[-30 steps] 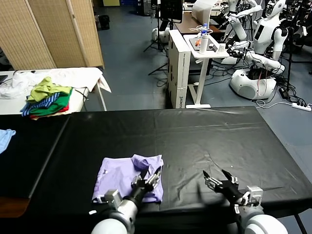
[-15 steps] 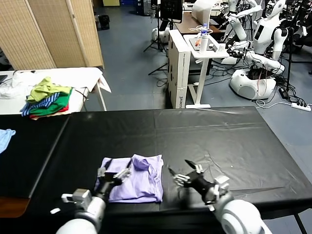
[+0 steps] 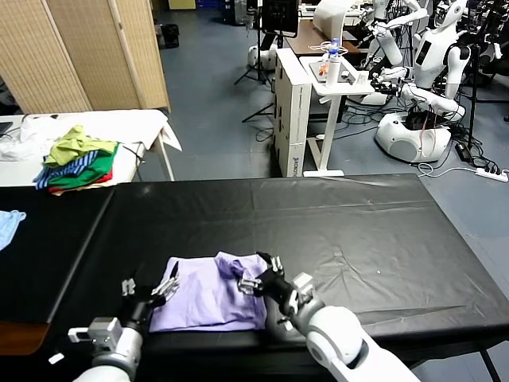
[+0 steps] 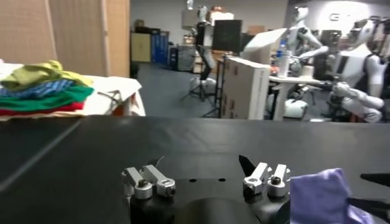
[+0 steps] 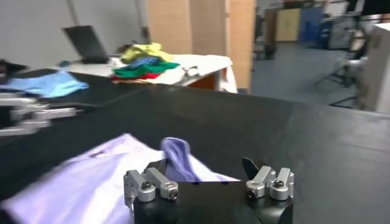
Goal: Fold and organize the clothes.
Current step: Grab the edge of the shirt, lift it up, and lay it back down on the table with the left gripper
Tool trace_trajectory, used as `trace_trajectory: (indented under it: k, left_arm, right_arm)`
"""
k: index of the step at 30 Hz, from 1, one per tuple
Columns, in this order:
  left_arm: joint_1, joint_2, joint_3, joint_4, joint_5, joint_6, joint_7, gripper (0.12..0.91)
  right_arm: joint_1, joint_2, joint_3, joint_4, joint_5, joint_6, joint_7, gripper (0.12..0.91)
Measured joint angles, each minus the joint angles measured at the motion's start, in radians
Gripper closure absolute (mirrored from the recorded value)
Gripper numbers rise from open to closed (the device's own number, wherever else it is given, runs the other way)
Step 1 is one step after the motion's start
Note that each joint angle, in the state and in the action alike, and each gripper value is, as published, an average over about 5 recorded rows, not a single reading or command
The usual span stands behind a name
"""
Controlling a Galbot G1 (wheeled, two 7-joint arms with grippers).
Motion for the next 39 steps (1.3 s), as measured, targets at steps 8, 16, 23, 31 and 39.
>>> trace_trajectory:
  k: [8,16,23,31,39]
  left_arm:
    - [0.021,-0.009,-0.024,0.021,0.011,-0.03,0.006,0.123]
    - [0.018,-0.013,-0.055,0.065,-0.008,-0.083,0.032,0.123]
    - [0.008,-0.013,-0.074,0.118,-0.106,-0.111,0.078,0.123]
    - [0.009,-0.015,-0.079,0.154,-0.238,-0.082,0.118,0.123]
    - [-0.015,-0.015,-0.08,0.183,-0.372,-0.056,0.12,0.124]
  right_arm:
    - [-0.058,0.053,0.058,0.023,-0.012,-0.051,0.086,0.118]
    - [-0.111,0.033,0.139,0.074,-0.048,-0.062,0.079,0.118]
    - [-0.186,-0.013,0.254,0.141,0.035,-0.009,-0.004,0.118]
    - [-0.3,-0.054,0.388,0.235,0.076,0.005,-0.036,0.118]
    - [-0.359,-0.051,0.438,0.268,0.074,0.005,-0.038,0.118]
